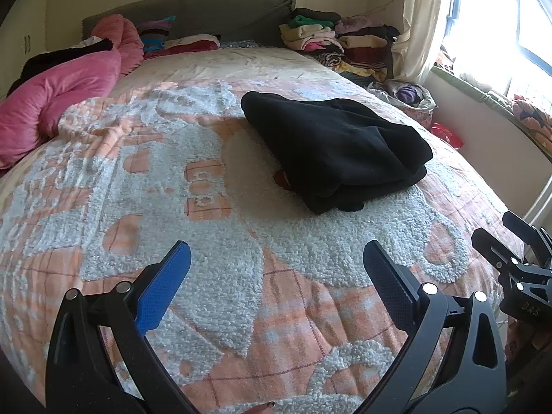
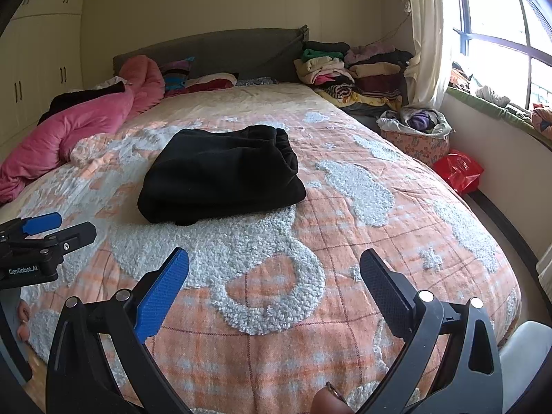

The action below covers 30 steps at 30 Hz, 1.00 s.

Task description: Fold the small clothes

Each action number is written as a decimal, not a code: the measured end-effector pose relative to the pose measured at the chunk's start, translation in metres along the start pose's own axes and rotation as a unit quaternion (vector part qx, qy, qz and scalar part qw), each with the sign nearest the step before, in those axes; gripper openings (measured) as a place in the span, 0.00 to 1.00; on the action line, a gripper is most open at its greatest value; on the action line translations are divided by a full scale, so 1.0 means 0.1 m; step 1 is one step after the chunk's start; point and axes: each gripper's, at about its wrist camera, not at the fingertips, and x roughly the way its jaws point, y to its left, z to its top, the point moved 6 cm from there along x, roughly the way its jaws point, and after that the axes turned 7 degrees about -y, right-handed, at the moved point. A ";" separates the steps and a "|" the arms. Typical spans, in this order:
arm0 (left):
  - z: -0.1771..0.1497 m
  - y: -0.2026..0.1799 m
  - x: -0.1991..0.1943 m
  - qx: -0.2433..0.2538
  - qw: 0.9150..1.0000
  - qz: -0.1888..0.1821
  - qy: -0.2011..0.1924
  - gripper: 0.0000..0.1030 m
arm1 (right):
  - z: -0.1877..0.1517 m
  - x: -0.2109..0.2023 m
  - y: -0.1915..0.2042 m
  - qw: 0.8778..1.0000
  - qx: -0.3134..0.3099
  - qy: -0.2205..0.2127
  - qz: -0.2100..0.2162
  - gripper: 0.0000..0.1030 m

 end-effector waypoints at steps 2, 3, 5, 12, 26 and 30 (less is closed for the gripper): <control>-0.01 0.00 0.00 0.002 1.000 0.003 0.002 0.91 | -0.01 0.00 0.00 1.000 0.004 0.002 0.000 0.96; -0.01 0.00 0.00 0.002 1.000 0.004 0.002 0.91 | -0.01 0.00 -0.01 1.000 0.006 0.003 -0.002 0.96; -0.01 0.00 0.00 0.003 1.000 0.006 0.002 0.91 | -0.01 0.01 -0.01 1.000 0.009 0.004 -0.003 0.96; 0.00 0.00 -0.02 0.001 1.000 0.006 0.001 0.91 | -0.02 0.01 -0.03 1.000 0.013 0.008 -0.005 0.96; 0.01 -0.01 -0.03 -0.001 1.000 -0.001 0.001 0.91 | -0.02 0.00 -0.05 1.000 0.014 0.008 -0.005 0.96; 0.00 -0.03 -0.02 0.000 1.000 -0.002 0.003 0.91 | -0.03 0.01 -0.04 1.000 0.014 0.009 -0.006 0.96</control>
